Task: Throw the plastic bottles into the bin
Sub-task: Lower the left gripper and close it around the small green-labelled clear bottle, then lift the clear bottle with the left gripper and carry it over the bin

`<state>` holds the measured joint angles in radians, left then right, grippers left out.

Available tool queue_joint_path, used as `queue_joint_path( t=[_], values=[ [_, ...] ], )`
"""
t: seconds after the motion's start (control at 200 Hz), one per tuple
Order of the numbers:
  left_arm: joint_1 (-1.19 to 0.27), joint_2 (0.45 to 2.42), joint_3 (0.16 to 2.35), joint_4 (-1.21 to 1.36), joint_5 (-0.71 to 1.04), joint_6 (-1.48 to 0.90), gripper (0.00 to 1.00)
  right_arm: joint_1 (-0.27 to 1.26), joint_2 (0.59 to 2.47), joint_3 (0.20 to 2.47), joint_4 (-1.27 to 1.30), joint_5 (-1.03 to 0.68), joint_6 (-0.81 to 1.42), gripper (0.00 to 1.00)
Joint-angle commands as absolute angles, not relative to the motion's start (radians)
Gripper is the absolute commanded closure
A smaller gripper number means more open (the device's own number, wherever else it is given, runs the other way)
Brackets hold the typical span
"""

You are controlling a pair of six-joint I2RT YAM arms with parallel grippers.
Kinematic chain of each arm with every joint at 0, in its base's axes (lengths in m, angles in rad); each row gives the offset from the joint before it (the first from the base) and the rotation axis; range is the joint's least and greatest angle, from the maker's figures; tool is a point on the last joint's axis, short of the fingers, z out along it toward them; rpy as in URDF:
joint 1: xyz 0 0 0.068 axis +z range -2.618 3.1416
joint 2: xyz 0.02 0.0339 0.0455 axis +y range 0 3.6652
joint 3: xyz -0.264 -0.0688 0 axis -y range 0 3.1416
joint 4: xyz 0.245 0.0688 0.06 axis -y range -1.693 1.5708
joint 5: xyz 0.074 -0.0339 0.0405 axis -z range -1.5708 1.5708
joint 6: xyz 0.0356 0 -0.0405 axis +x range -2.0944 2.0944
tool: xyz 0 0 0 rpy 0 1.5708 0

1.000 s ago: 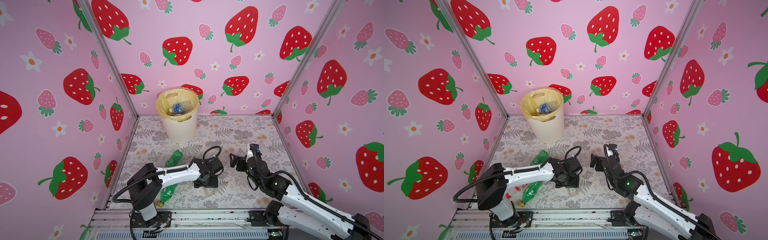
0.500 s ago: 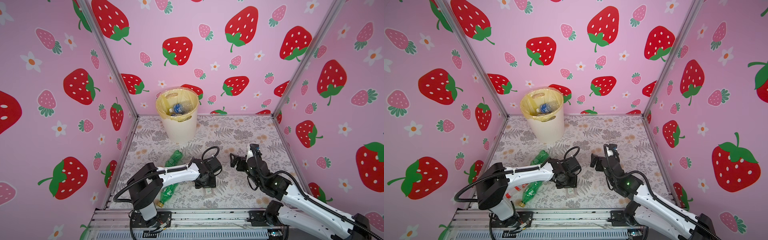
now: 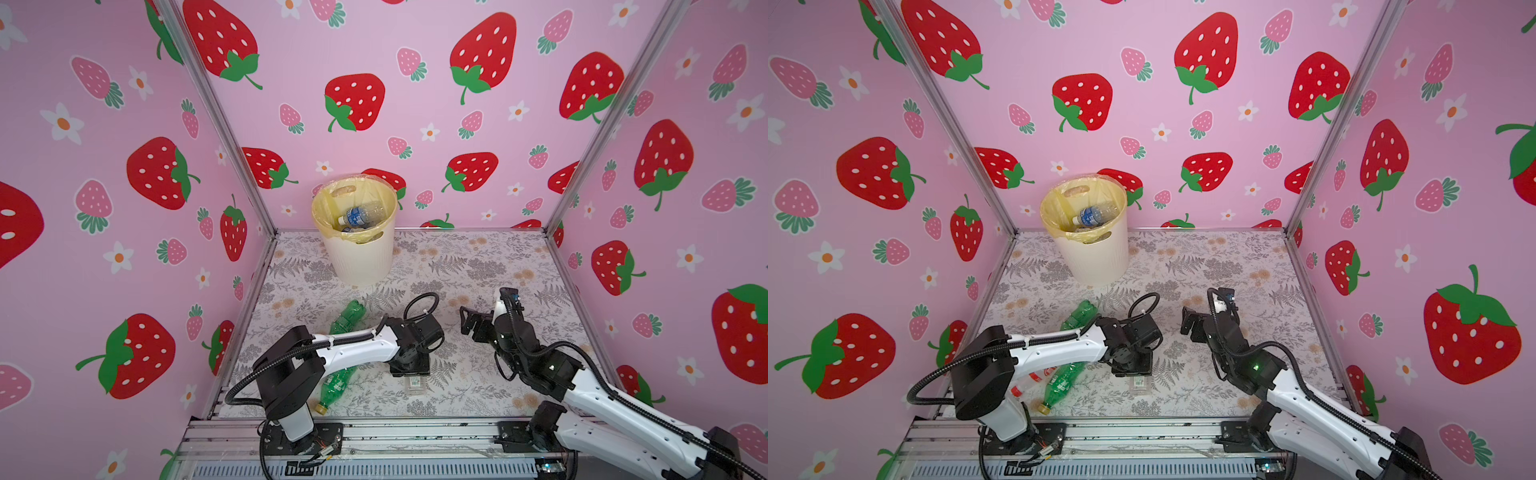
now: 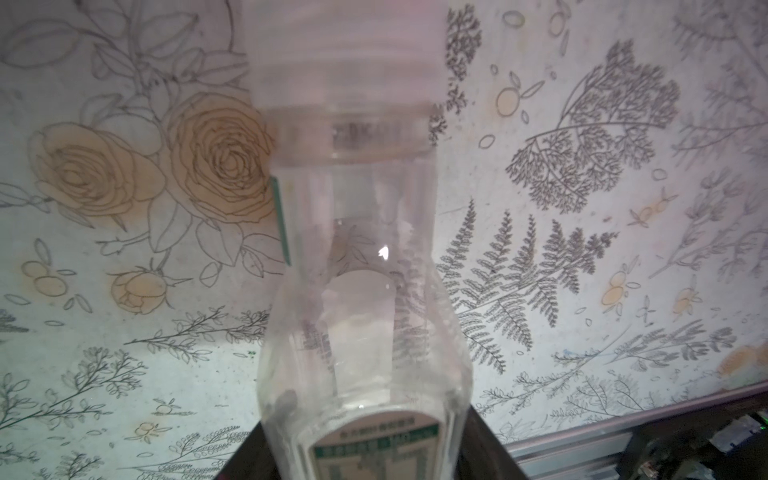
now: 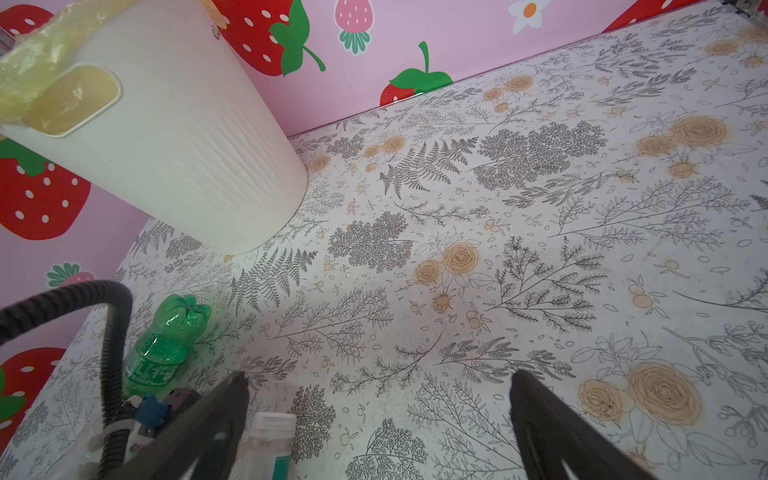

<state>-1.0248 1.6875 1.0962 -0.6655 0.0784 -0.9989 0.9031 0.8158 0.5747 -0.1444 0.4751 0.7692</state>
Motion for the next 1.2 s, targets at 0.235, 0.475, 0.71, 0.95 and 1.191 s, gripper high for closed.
queue_joint_path(
  t=[0.235, 0.475, 0.71, 0.95, 1.191],
  values=[
    [-1.024, 1.611, 1.143, -0.708, -0.047, -0.904, 0.48, 0.900, 0.827, 0.577, -0.160, 0.493, 0.793, 0.01],
    [-1.022, 1.559, 1.156, -0.713, -0.101, -0.865, 0.48, 0.899, 0.840, 0.582, -0.165, 0.487, 0.795, 0.01],
    [-1.020, 1.482, 1.144, -0.672, -0.145, -0.813, 0.48, 0.899, 0.843, 0.588, -0.172, 0.483, 0.801, 0.01],
    [-1.007, 1.414, 1.146, -0.674, -0.192, -0.780, 0.48, 0.899, 0.848, 0.589, -0.177, 0.475, 0.806, 0.01],
    [-0.966, 1.340, 1.143, -0.661, -0.202, -0.746, 0.48, 0.899, 0.853, 0.586, -0.180, 0.472, 0.814, 0.01]
  ],
)
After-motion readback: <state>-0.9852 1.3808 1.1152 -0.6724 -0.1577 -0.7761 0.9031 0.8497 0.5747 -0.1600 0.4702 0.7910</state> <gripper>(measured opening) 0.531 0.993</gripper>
